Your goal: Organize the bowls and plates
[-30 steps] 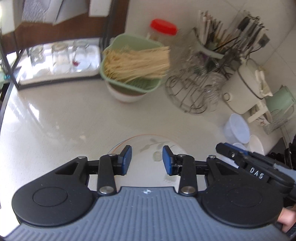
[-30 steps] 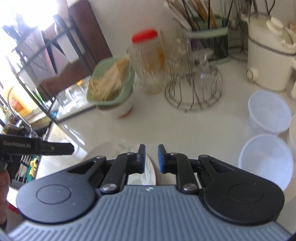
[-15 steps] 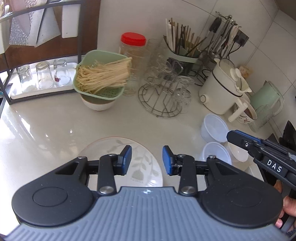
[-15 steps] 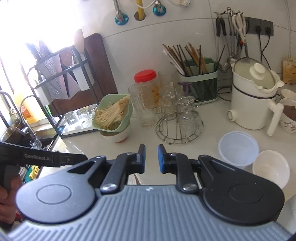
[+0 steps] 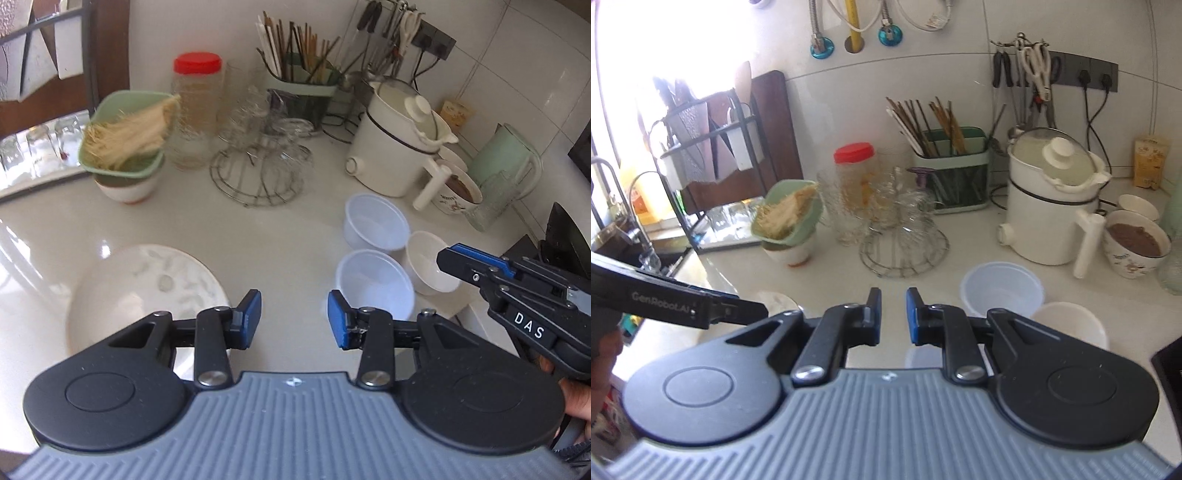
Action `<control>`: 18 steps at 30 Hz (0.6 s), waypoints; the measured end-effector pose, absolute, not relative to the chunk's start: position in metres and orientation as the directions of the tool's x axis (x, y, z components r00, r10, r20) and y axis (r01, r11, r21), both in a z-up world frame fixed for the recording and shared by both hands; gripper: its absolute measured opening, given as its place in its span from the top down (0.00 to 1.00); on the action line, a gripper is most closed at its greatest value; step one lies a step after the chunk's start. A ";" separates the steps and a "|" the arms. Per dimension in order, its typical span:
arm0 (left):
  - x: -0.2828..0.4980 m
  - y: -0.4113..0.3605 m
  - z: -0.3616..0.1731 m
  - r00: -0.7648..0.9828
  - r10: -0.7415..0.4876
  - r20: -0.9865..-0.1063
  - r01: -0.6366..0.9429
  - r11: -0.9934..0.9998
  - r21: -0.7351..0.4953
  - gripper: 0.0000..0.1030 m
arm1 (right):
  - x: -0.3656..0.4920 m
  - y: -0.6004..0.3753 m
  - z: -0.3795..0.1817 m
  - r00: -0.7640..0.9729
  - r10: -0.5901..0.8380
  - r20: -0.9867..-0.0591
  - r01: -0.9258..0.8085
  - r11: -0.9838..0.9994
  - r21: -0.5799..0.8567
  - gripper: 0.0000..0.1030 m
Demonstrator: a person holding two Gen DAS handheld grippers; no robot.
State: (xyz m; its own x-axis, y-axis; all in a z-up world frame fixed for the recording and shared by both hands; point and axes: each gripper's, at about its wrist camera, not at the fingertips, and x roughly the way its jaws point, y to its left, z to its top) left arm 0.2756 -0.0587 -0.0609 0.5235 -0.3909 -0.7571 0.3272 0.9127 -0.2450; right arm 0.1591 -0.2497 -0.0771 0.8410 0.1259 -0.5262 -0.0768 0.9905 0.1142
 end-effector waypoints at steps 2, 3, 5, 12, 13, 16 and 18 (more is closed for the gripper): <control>0.267 -0.068 -0.064 0.527 -0.391 -0.755 0.319 0.914 -0.251 0.56 | 0.152 -0.259 -0.080 0.836 0.126 -0.534 -0.079 0.991 0.110 0.82; 0.264 -0.072 -0.065 0.532 -0.389 -0.753 0.314 0.916 -0.251 0.55 | 0.148 -0.263 -0.081 0.833 0.129 -0.538 -0.084 0.991 0.107 0.82; 0.257 -0.078 -0.067 0.541 -0.377 -0.752 0.295 0.922 -0.250 0.53 | 0.141 -0.268 -0.084 0.829 0.131 -0.543 -0.097 0.991 0.092 0.82; 0.252 -0.093 -0.074 0.534 -0.387 -0.752 0.289 0.919 -0.267 0.48 | 0.129 -0.287 -0.093 0.823 0.126 -0.554 -0.085 0.991 0.099 0.83; 0.253 -0.094 -0.075 0.534 -0.385 -0.753 0.289 0.920 -0.266 0.47 | 0.128 -0.289 -0.094 0.823 0.126 -0.554 -0.082 0.991 0.104 0.83; 0.258 -0.098 -0.081 0.530 -0.388 -0.754 0.297 0.918 -0.264 0.43 | 0.128 -0.292 -0.100 0.822 0.102 -0.560 -0.057 0.994 0.097 0.81; 0.262 -0.103 -0.086 0.533 -0.392 -0.750 0.313 0.915 -0.255 0.41 | 0.128 -0.296 -0.105 0.818 0.090 -0.568 -0.036 0.994 0.105 0.70</control>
State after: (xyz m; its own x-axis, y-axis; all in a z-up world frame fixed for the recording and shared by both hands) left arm 0.2623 -0.1029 -0.0863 0.5332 -0.3916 -0.7499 0.3126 0.9149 -0.2555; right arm 0.1282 -0.2957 -0.1049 0.8181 0.0898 -0.5680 -0.0363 0.9938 0.1049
